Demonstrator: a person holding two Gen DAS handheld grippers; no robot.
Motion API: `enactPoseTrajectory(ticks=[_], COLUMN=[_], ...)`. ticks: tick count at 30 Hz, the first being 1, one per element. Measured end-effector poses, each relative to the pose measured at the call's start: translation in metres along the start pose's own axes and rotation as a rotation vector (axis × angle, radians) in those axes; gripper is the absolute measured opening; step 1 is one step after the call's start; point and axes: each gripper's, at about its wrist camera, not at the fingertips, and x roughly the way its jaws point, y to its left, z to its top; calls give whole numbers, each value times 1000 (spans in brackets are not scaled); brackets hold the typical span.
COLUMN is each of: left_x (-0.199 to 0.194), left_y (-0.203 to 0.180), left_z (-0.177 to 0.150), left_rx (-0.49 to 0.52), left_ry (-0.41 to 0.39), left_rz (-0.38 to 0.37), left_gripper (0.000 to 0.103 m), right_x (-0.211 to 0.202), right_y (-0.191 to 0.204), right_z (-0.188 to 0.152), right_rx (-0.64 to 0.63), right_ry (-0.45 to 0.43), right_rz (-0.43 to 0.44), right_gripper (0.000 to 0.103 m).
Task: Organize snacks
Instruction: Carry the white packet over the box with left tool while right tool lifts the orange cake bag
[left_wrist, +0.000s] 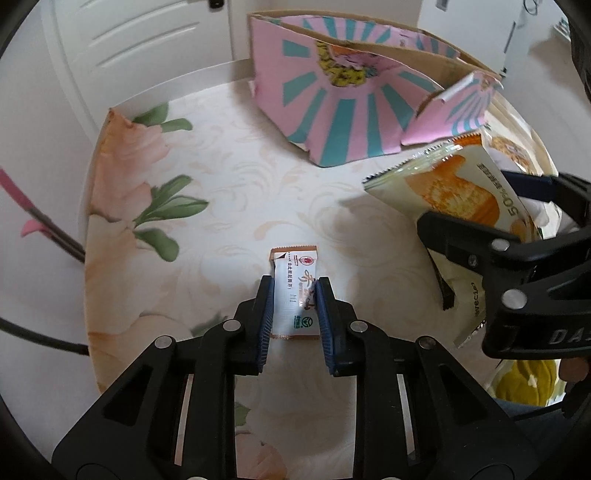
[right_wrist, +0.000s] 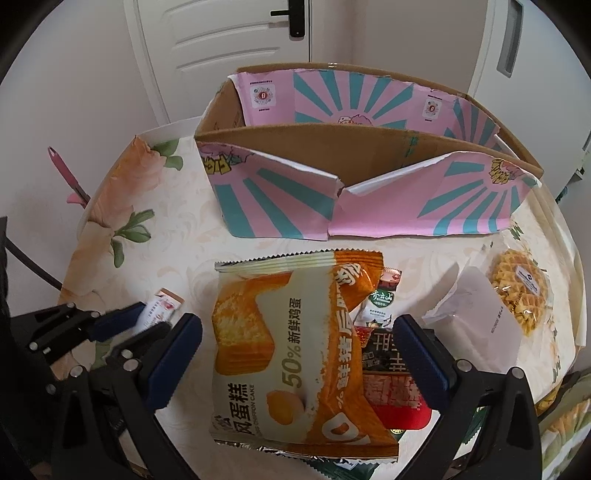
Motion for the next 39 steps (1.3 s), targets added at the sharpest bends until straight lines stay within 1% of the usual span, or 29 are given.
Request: enactPoseTrajectory(ticks=[2, 3, 5, 6, 8, 12, 17, 20, 26, 29, 32, 37, 39], left_x=[-1, -2, -3, -4, -7, -18, -42, -63, -104, -117, -121, -113, -104], left_y=[3, 4, 5, 6, 6, 8, 8, 7, -3, -12, -23, -45, -56], left_z=[0, 0, 0, 0, 0, 4, 16, 28, 64, 89, 117, 165, 185], left_rx=[-15, -21, -30, -33, -40, -64, -92, -109, -141, -157, -171, -204, -213], left_ry=[-2, -2, -4, -6, -11, -34, -73, -110, -186, -229, -258, -274, -275], left_rz=[4, 3, 5, 8, 12, 14, 25, 39, 64, 79, 98, 112, 115], left_gripper=[20, 20, 20, 20, 20, 20, 20, 20, 20, 20, 20, 20, 20], right_x=[2, 4, 8, 10, 9, 4, -16, -37, -78, -94, -102, -101, -96], right_y=[3, 5, 7, 9, 12, 14, 13, 11, 3, -11, -34, -81, -98], right_z=[-1, -1, -2, -3, -3, 0, 9, 19, 45, 64, 86, 123, 135], right_rx=[-16, -29, -48, -60, -75, -86, -94, -99, -110, -99, -85, -101, -108], right_ry=[5, 13, 31, 44, 36, 29, -6, -40, -114, -152, -181, -204, -205], right_rz=[-4, -8, -11, -5, -13, 4, 29, 50, 112, 142, 170, 180, 185], right_gripper=[94, 92, 72, 72, 65, 63, 62, 62, 62, 62, 62, 62, 62])
